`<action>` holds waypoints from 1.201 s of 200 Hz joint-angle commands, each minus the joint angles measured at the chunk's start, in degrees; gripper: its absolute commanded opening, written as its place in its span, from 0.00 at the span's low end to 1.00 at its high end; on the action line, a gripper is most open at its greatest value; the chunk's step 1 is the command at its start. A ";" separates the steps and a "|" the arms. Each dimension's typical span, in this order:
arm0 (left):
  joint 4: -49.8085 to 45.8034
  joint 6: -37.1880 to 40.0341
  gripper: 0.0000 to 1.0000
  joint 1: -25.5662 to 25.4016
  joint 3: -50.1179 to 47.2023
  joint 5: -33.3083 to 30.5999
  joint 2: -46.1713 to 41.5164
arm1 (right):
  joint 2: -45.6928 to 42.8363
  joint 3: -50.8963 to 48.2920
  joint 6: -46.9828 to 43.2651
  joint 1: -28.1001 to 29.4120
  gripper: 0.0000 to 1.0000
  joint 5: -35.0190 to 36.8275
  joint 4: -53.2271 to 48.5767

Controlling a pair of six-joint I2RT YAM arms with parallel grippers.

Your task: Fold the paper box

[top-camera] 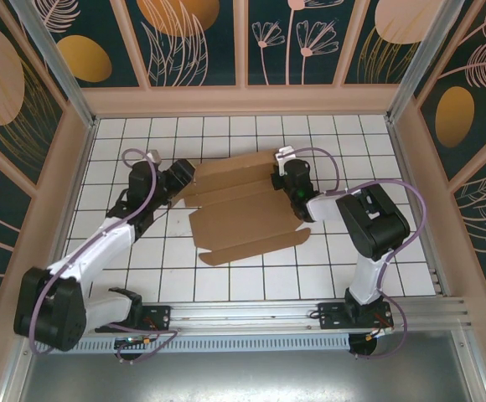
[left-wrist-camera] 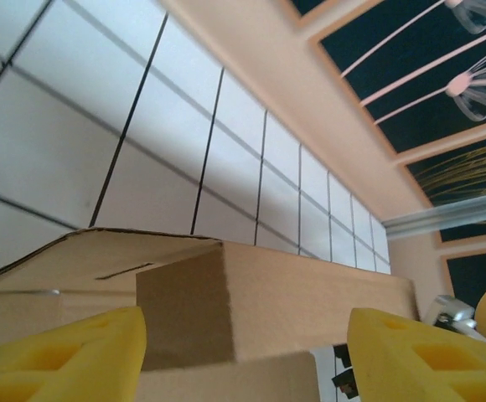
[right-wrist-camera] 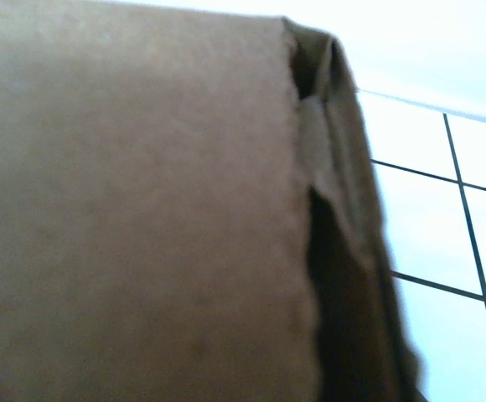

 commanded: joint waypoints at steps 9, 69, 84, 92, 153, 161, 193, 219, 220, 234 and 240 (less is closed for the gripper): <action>-5.36 8.52 0.61 -1.12 -1.61 -5.20 -4.49 | 1.81 3.21 1.20 -0.96 0.01 3.74 -4.63; -16.87 22.95 0.55 -13.44 5.52 -16.75 7.12 | 2.13 3.48 1.62 -1.42 0.00 3.01 -4.85; -15.83 22.30 0.57 -13.38 5.45 -17.64 9.72 | 2.10 3.37 1.75 -1.46 0.00 2.94 -4.75; -14.78 21.98 0.57 -13.39 5.20 -19.35 10.72 | 2.09 3.31 1.75 -1.49 0.00 2.90 -4.69; -6.18 21.80 0.65 -11.34 4.50 -19.31 19.03 | 2.16 3.18 1.58 -1.59 0.00 2.73 -4.44; -6.00 21.12 0.67 -9.98 4.25 -18.11 20.12 | 2.17 3.22 1.53 -1.60 0.00 2.73 -4.45; -1.96 21.47 0.70 -6.76 1.81 -16.27 21.97 | 2.17 3.12 1.36 -1.60 0.00 2.23 -4.36; -0.01 21.71 0.71 -5.29 1.68 -15.13 24.16 | 2.24 3.21 1.18 -1.51 0.00 1.88 -4.28; 0.08 21.73 0.72 -5.25 1.68 -15.04 24.26 | 2.29 3.18 1.18 -1.51 0.00 1.87 -4.25; 1.52 21.75 0.72 -4.95 1.89 -13.33 25.93 | 2.25 3.09 1.10 -1.51 0.00 1.74 -4.30; 2.02 21.59 0.73 -4.89 2.14 -12.89 26.59 | 2.25 3.18 1.05 -1.41 0.00 1.71 -4.17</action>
